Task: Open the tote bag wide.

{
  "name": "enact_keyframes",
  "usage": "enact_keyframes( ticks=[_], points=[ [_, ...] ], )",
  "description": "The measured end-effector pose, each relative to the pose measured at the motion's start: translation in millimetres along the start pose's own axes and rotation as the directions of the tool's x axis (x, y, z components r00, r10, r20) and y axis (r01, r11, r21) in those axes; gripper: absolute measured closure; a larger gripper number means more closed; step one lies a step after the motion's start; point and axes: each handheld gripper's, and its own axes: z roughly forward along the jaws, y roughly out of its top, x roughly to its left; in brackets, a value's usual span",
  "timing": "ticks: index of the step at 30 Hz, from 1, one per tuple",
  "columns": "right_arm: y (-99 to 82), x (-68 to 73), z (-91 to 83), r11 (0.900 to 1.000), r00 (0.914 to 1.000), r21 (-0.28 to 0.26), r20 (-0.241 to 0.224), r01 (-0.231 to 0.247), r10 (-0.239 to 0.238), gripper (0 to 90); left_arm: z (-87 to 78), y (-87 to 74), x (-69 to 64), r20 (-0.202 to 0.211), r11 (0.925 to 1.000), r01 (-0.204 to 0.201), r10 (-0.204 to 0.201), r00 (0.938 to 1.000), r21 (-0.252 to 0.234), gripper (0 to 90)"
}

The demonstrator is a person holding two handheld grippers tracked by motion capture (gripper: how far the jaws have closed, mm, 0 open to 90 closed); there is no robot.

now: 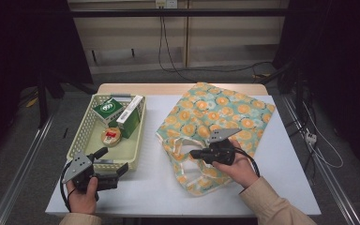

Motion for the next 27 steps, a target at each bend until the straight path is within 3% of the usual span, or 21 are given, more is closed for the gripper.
enact_keyframes(
  ticks=[27],
  points=[
    [-1.1, -24.4, -29.1, 0.997, 0.9955, -0.062, 0.08, -0.046, 0.051, 90.0, 10.3, 3.7, -2.1, 0.025, 1.0, -0.009, 0.009, 0.9997, -0.001, 2.9]
  ],
)
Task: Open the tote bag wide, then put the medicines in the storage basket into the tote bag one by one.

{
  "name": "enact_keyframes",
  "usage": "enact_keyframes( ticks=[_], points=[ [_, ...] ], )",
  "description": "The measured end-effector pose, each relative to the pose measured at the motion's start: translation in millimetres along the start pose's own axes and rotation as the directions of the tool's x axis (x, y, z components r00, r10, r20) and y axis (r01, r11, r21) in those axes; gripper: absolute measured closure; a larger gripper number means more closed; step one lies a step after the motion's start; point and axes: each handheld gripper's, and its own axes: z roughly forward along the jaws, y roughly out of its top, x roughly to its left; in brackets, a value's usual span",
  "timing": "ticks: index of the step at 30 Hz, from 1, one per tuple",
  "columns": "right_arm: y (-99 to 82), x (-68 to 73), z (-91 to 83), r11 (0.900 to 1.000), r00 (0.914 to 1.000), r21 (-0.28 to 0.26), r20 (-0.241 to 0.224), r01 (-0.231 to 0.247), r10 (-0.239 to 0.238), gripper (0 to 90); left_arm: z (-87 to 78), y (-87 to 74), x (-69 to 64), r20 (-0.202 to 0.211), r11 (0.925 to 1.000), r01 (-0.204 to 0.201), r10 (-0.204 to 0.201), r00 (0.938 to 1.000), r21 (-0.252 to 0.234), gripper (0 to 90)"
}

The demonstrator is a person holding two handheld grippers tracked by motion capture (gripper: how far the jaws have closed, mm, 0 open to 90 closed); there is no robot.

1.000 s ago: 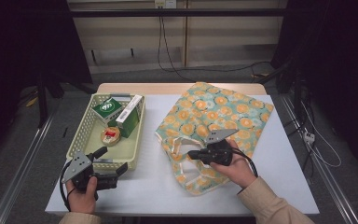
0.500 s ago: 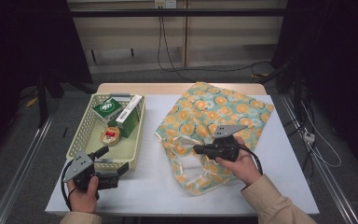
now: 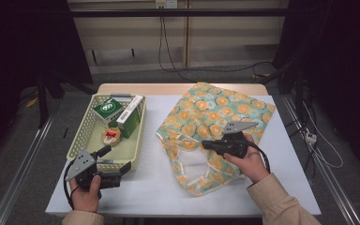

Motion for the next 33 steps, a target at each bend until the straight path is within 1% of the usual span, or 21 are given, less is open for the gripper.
enact_keyframes(
  ticks=[1, 4, 6, 7, 9, 12, 13, 14, 15, 18, 21, 23, 27, 29, 33],
  points=[
    [-0.3, -0.8, -0.4, 1.0, 1.0, -0.001, 0.003, -0.002, 0.002, 90.0, 0.7, -0.2, 0.1, 0.004, 1.0, -0.003, 0.003, 1.0, 0.002, 2.9],
    [-0.3, -4.0, -1.2, 0.9999, 0.9999, -0.005, 0.009, -0.011, 0.011, 90.0, 1.7, -1.7, -0.7, 0.002, 1.0, 0.005, -0.005, 1.0, 0.005, 2.9],
    [-0.2, -5.6, -1.5, 0.9999, 0.9999, -0.009, 0.01, -0.014, 0.014, 90.0, 1.7, -2.1, -0.2, 0.004, 0.9999, 0.0, 0.0, 1.0, 0.014, 2.9],
    [-0.4, -5.9, -1.3, 0.9999, 0.9999, -0.007, 0.009, -0.011, 0.011, 90.0, 1.9, -1.5, 0.1, 0.004, 0.9999, -0.004, 0.004, 1.0, 0.012, 2.9],
    [-0.5, -6.7, -1.5, 1.0, 0.9999, -0.003, 0.015, -0.005, 0.005, 90.0, 2.7, -1.2, -0.2, -0.001, 1.0, 0.004, -0.004, 1.0, 0.004, 2.9],
    [0.6, -8.0, -3.9, 0.9999, 0.9998, -0.012, 0.019, -0.004, 0.004, 90.0, 3.0, -1.5, -0.6, 0.001, 0.9999, 0.004, -0.004, 1.0, 0.012, 2.9],
    [1.0, -8.2, -4.8, 0.9999, 0.9998, -0.011, 0.02, -0.001, 0.002, 90.0, 3.3, -1.3, -1.2, 0.004, 0.9999, 0.01, -0.01, 0.9999, 0.004, 2.9],
    [1.3, -9.0, -5.9, 0.9999, 0.9996, -0.012, 0.027, 0.003, -0.003, 90.0, 3.5, -1.0, -1.3, 0.004, 1.0, 0.006, -0.006, 1.0, 0.002, 2.8],
    [1.5, -10.1, -7.0, 0.9999, 0.9995, -0.012, 0.031, 0.001, -0.001, 90.0, 3.4, -0.8, -1.1, 0.005, 1.0, 0.0, 0.0, 1.0, 0.008, 2.9],
    [1.3, -15.1, -10.0, 0.9998, 0.999, -0.019, 0.043, -0.009, 0.01, 90.0, 4.1, -1.0, -1.0, 0.006, 1.0, 0.0, 0.0, 1.0, 0.007, 2.9],
    [1.4, -20.5, -13.0, 0.9996, 0.9984, -0.021, 0.055, -0.017, 0.018, 90.0, 4.1, -1.4, -0.7, 0.007, 0.9999, 0.003, -0.003, 1.0, 0.01, 2.9],
    [0.9, -23.8, -14.2, 0.9996, 0.9977, -0.021, 0.065, -0.021, 0.022, 90.0, 4.0, -1.2, -0.2, 0.009, 0.9999, 0.011, -0.011, 0.9999, 0.003, 2.9],
    [1.0, -27.3, -16.1, 0.9995, 0.9971, -0.02, 0.073, -0.023, 0.025, 90.0, 4.4, 0.4, -0.3, 0.011, 0.9999, 0.012, -0.012, 0.9999, -0.003, 2.9],
    [1.4, -28.7, -18.1, 0.9993, 0.9964, -0.027, 0.081, -0.024, 0.026, 90.0, 5.0, 0.0, -0.1, 0.014, 0.9999, 0.012, -0.012, 0.9998, -0.001, 2.9],
    [0.5, -34.0, -18.8, 0.9992, 0.995, -0.025, 0.093, -0.032, 0.035, 90.0, 3.2, -0.9, -1.2, 0.017, 0.9999, 0.012, -0.013, 0.9998, 0.003, 2.8]
  ],
)
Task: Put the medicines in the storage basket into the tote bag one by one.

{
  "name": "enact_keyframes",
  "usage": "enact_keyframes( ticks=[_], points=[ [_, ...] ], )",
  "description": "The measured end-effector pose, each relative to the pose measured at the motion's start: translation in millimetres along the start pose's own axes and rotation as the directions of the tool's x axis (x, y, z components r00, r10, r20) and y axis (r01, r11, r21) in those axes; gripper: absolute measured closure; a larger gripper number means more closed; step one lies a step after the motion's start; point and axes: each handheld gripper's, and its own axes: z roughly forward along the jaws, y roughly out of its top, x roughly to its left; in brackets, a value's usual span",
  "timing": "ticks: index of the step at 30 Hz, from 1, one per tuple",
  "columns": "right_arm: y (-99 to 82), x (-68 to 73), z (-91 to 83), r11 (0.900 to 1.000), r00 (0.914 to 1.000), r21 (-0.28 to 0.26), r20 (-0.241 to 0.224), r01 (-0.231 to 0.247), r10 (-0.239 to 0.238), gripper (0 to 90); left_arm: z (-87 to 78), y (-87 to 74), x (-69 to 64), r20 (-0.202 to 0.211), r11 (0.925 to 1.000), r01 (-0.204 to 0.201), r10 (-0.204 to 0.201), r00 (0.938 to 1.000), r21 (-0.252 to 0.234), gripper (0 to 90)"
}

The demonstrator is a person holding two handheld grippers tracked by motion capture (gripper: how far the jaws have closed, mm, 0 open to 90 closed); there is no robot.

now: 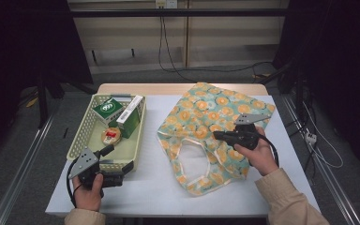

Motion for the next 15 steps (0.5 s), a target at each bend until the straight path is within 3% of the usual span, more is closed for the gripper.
enact_keyframes(
  ticks=[8, 15],
  points=[
    [4.2, -13.8, 3.3, 0.9998, 0.9998, 0.016, 0.019, -0.013, 0.012, 90.0, -5.6, 0.7, 0.9, -0.016, 1.0, -0.009, 0.009, 0.9998, -0.002, 2.9],
    [10.7, -30.7, 1.8, 0.9994, 0.9973, 0.033, 0.074, -0.007, 0.005, 90.0, -3.8, 1.3, 0.7, -0.011, 1.0, -0.007, 0.007, 0.9999, -0.003, 2.9]
  ],
)
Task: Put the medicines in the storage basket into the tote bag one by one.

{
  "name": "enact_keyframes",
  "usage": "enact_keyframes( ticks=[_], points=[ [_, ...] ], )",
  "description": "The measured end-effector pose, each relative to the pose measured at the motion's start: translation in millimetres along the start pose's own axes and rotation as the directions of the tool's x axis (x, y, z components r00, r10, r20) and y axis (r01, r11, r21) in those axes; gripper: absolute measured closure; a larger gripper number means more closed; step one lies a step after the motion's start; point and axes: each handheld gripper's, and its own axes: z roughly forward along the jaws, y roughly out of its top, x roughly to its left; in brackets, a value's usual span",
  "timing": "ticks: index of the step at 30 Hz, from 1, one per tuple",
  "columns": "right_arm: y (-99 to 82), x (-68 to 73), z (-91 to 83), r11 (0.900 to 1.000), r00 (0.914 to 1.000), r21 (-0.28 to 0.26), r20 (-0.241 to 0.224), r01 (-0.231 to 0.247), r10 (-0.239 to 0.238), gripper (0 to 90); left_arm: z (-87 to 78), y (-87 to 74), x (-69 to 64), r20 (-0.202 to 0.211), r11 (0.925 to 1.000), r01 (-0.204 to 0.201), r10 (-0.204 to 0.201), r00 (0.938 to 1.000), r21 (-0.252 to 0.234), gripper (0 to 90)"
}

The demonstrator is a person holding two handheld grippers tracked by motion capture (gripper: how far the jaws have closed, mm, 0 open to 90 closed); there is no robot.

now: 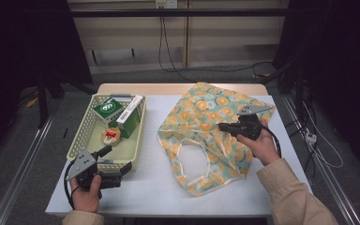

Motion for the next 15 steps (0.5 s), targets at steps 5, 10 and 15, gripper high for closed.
enact_keyframes(
  ticks=[5, 10, 15],
  points=[
    [1.6, -14.9, -1.4, 0.9999, 0.9991, 0.008, 0.041, -0.006, 0.006, 90.0, 0.9, -0.1, -1.1, 0.007, 1.0, -0.001, 0.001, 1.0, 0.001, 2.9],
    [3.7, -27.5, 0.3, 0.9998, 0.9979, 0.008, 0.062, -0.02, 0.02, 90.0, -0.6, 0.7, -0.7, 0.005, 1.0, -0.005, 0.005, 1.0, -0.002, 2.9],
    [7.2, -37.8, 8.0, 0.9995, 0.997, 0.014, 0.073, -0.029, 0.028, 90.0, 0.0, 0.1, -1.0, 0.003, 1.0, 0.004, -0.004, 1.0, -0.002, 2.9]
  ],
)
